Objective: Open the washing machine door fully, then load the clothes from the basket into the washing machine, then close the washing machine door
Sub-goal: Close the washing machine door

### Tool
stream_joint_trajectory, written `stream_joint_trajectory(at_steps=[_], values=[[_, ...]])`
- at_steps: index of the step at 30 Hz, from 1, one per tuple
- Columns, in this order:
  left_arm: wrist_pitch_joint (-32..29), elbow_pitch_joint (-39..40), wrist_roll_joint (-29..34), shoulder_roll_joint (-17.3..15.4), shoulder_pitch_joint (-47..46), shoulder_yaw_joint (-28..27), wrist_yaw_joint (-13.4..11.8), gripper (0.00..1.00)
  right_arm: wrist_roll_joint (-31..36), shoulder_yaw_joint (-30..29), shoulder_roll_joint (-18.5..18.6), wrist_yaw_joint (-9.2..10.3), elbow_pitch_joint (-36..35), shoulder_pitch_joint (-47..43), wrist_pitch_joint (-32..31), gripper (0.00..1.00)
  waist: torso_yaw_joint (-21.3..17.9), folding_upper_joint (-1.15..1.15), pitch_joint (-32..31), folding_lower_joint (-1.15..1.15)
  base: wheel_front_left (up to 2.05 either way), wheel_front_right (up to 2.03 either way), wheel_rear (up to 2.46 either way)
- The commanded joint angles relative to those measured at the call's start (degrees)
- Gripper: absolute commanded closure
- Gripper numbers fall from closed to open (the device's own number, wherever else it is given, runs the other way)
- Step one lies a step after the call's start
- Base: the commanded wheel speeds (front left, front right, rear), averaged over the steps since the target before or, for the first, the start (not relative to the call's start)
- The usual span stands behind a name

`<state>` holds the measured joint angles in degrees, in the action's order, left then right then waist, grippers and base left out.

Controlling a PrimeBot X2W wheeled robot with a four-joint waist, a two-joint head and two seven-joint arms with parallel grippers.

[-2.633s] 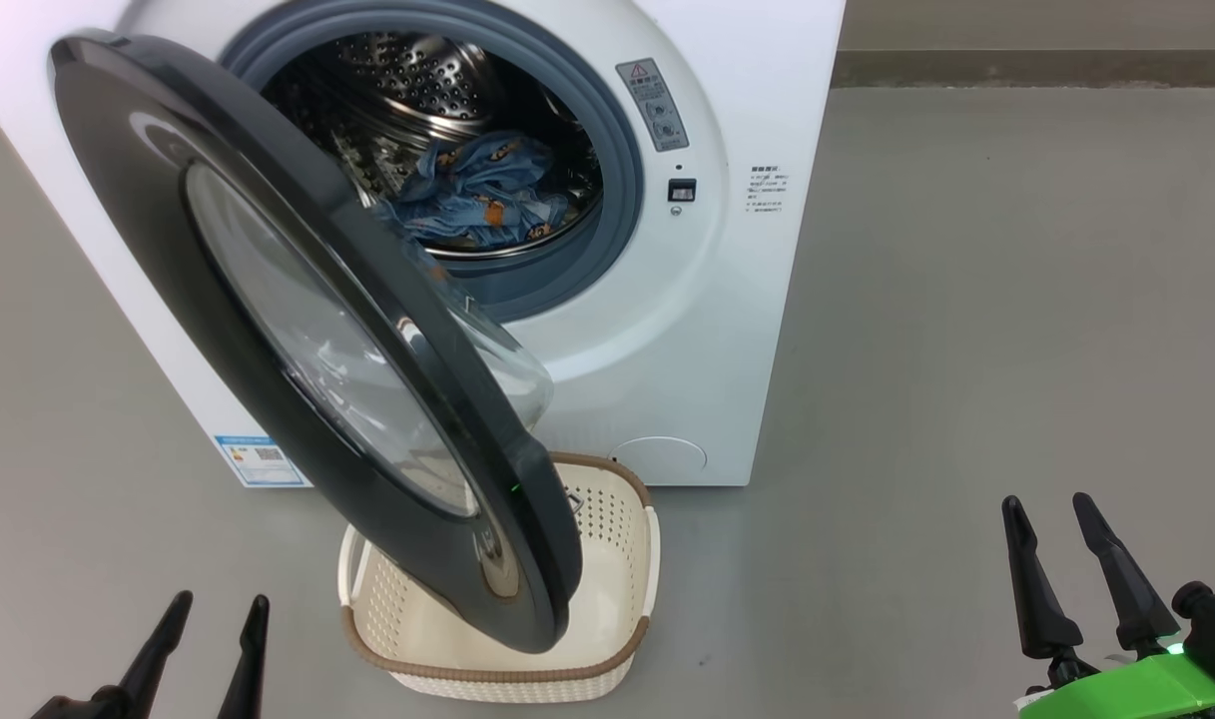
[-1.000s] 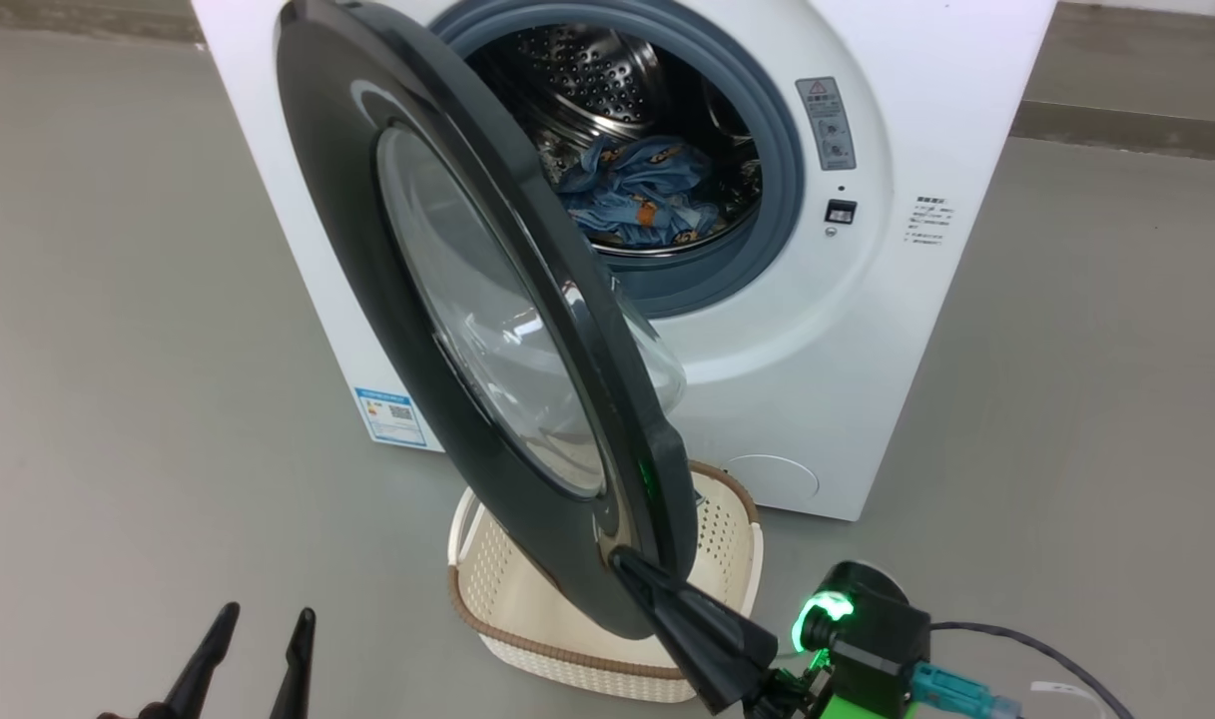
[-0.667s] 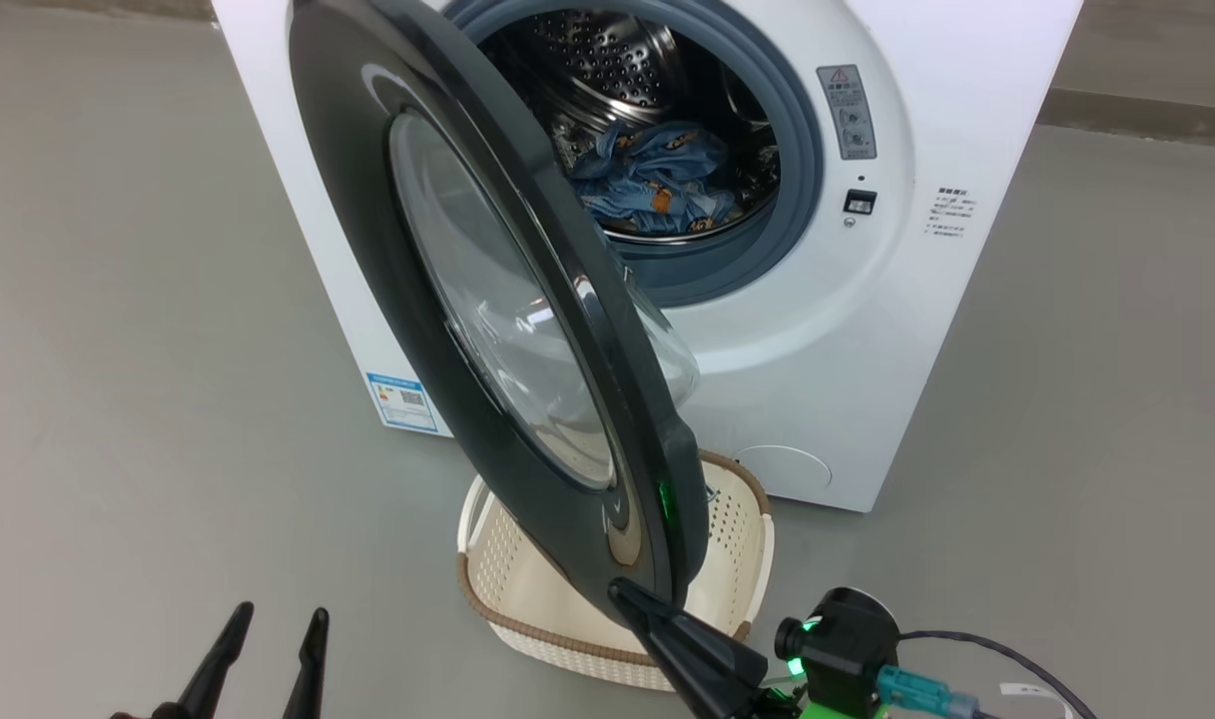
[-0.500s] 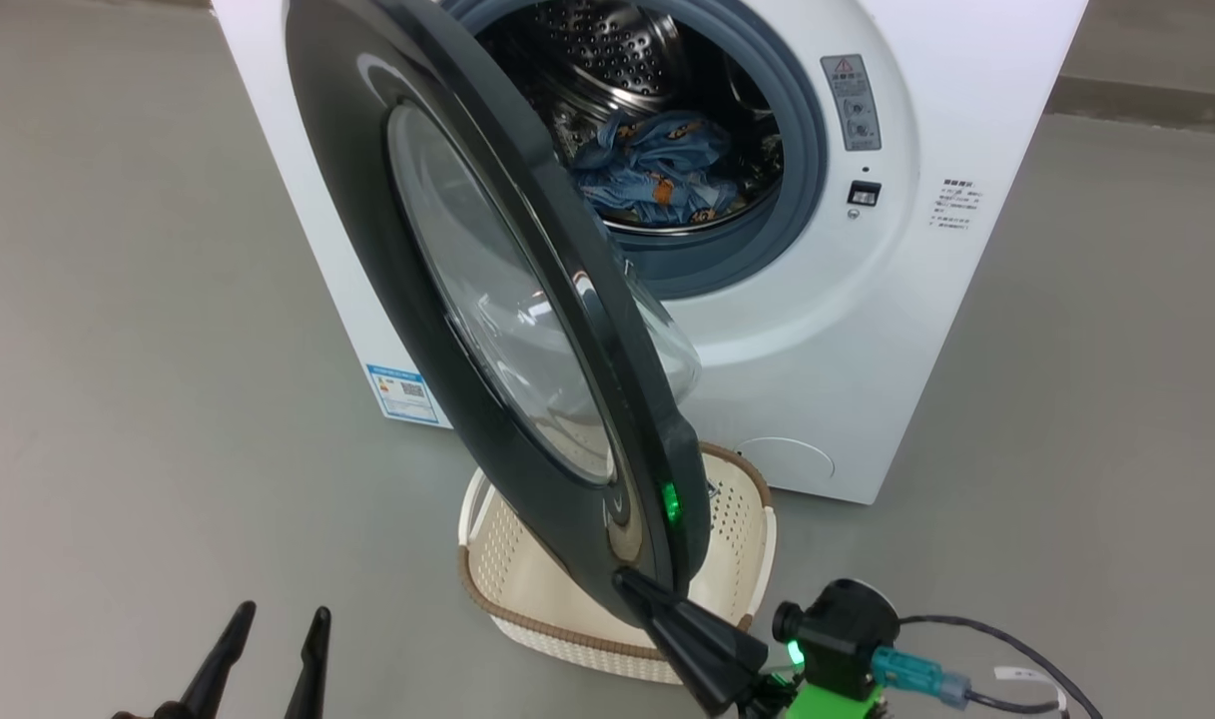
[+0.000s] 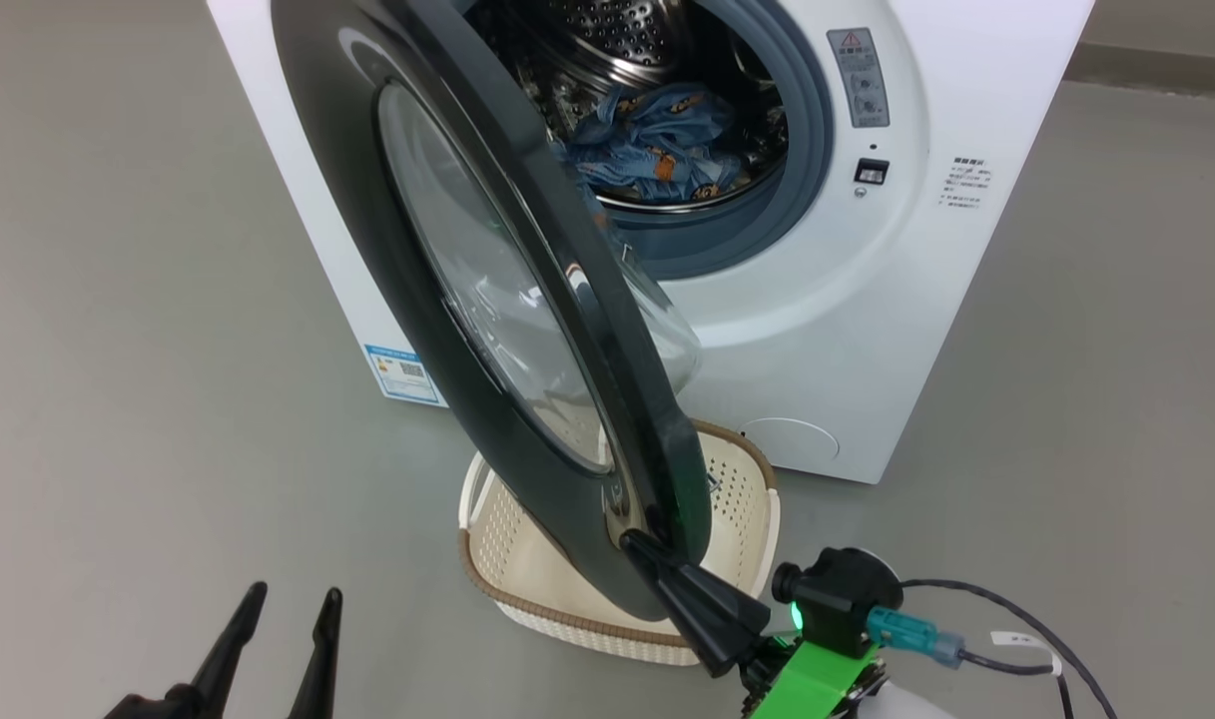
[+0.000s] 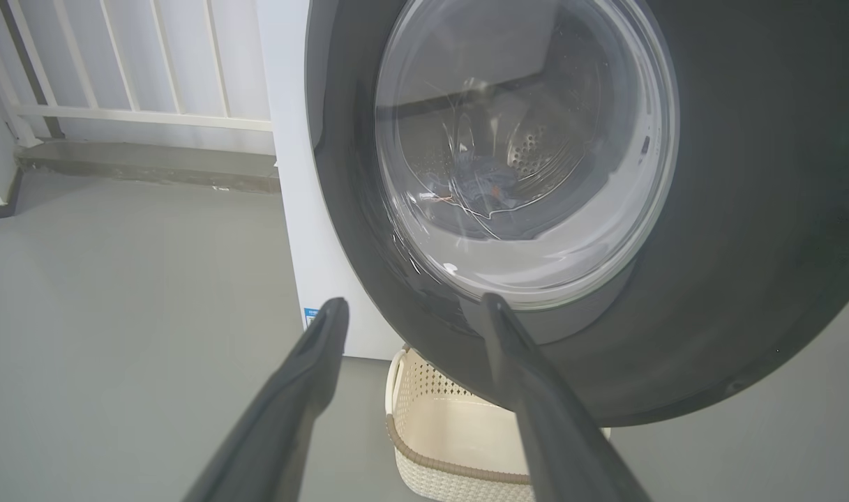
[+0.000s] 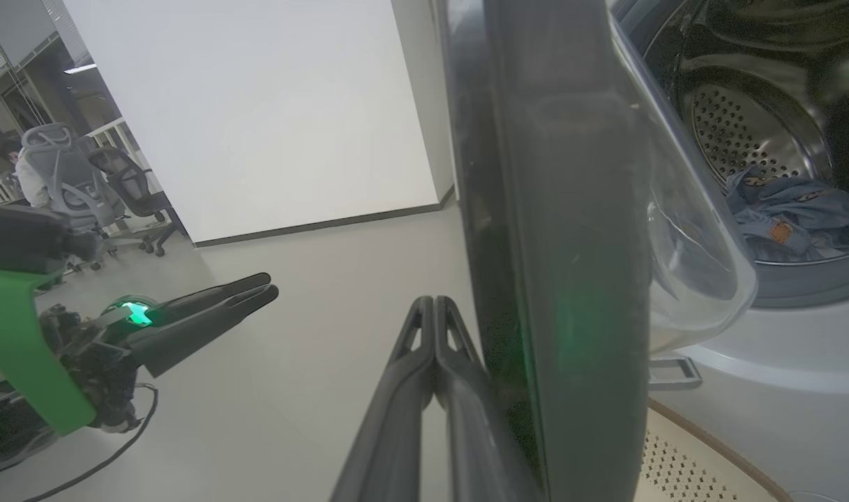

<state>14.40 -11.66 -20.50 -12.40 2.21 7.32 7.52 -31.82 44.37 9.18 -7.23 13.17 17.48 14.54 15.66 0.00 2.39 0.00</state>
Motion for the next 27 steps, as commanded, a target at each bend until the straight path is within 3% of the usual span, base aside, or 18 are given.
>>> stream_joint_trajectory(at_steps=[1, 14, 27], values=[[0.60, 1.73, 0.36, -0.62, -3.16, -1.90, -0.03, 0.00, -0.28, -0.06, -0.78, -0.25, -1.00, 2.24, 0.46, 1.00, 0.03, 0.00, 0.28, 0.00, 0.00, 0.00, 0.00], [0.60, 2.68, 0.71, 0.20, -5.09, -1.62, -0.03, 0.00, 0.50, -5.52, -0.31, -0.25, -0.88, 3.96, 0.46, 1.00, -0.58, 0.00, 3.36, 0.00, 0.00, 0.00, 0.00], [0.60, 4.78, 0.86, 2.32, -10.34, -0.29, -0.03, 0.00, 1.58, -14.04, 1.80, -0.25, 0.86, 11.40, 0.46, 1.00, -0.35, 0.00, 11.23, 0.00, 0.00, 0.00, 0.00]])
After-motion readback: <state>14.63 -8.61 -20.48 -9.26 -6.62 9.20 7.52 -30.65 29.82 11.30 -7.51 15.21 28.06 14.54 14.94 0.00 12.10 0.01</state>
